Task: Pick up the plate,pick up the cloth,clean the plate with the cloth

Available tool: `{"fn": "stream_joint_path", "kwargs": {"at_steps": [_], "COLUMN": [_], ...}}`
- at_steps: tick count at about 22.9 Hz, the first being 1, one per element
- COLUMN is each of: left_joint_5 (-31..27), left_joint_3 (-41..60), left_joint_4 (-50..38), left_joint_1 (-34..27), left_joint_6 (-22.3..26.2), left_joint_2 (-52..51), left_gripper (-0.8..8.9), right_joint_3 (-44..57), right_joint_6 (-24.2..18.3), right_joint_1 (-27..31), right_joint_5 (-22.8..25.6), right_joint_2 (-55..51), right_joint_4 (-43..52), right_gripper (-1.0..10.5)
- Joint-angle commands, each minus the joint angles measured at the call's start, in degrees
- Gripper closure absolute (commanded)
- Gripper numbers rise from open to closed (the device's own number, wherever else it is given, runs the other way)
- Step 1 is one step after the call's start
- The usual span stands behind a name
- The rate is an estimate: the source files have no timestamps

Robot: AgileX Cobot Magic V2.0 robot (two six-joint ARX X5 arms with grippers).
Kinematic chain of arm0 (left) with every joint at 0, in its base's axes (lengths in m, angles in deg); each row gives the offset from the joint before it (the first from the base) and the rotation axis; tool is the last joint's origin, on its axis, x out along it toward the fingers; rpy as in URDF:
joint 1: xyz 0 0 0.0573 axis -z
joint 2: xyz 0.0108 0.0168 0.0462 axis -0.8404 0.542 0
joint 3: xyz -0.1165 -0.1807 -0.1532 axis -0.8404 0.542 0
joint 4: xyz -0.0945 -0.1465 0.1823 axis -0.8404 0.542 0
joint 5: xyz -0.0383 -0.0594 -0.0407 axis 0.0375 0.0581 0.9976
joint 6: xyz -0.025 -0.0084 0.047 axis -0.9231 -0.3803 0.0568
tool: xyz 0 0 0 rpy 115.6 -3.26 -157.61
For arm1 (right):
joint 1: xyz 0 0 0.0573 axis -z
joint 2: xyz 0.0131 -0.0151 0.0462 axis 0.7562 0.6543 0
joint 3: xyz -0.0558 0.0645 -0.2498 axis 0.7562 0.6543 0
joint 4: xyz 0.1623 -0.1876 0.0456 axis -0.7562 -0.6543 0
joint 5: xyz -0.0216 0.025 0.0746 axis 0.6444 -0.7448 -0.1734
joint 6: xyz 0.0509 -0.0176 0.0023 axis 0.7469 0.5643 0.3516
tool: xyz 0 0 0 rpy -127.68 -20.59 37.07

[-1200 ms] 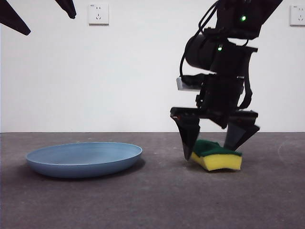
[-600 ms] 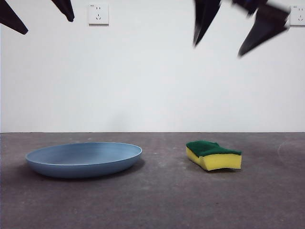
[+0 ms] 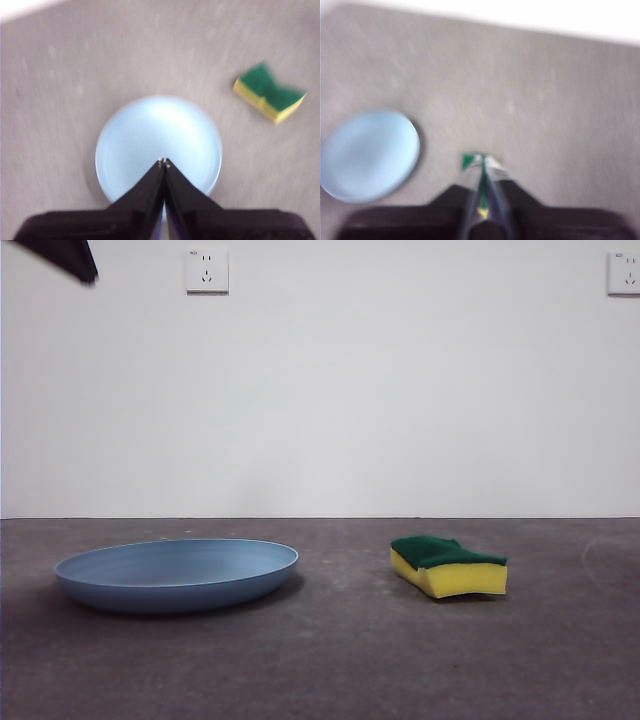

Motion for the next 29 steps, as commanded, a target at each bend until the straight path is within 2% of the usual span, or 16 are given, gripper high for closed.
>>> {"fn": "stream_joint_path", "kwargs": {"at_steps": [1,4,6,9,12,20,29], "left_joint_5": [-2.99,-4.85,-6.54,-6.16,-5.97,-6.27,-6.32], "left_joint_3": [0.52,4.48,11.76,21.27,22.64,22.64,22.64], "left_joint_4": [-3.34,-9.27,-15.85,-25.55,-23.47,-17.05,-16.46], "left_joint_1": [2.78,6.51,8.39,9.92,10.60,10.45,10.45], "left_joint_6": [0.46,0.50,0.72,-0.42,-3.98,-4.04,-4.04], "left_joint_2": [-4.46,-9.27,-12.96,-16.15,-16.28,-15.02,-14.99], "left_gripper": [8.21,8.21,8.21,8.21,8.17,8.17,8.17], "right_joint_3": [6.73,18.45,26.40,29.81,29.81,29.79,29.79], "right_joint_6": [0.13,0.83,1.29,4.33,6.27,6.27,6.27], "right_joint_1": [-1.31,-2.12,-2.58,-2.60,-2.58,-2.58,-2.58], "right_joint_5": [0.24,1.03,1.22,1.29,1.27,1.27,1.25], "right_joint_2": [-6.82,-15.89,-21.35,-23.58,-23.47,-23.47,-23.52], "right_joint_4": [5.18,12.59,16.74,16.55,15.87,15.74,15.74], "right_gripper": [9.6,9.6,9.6,9.6,9.5,9.5,9.5]}}
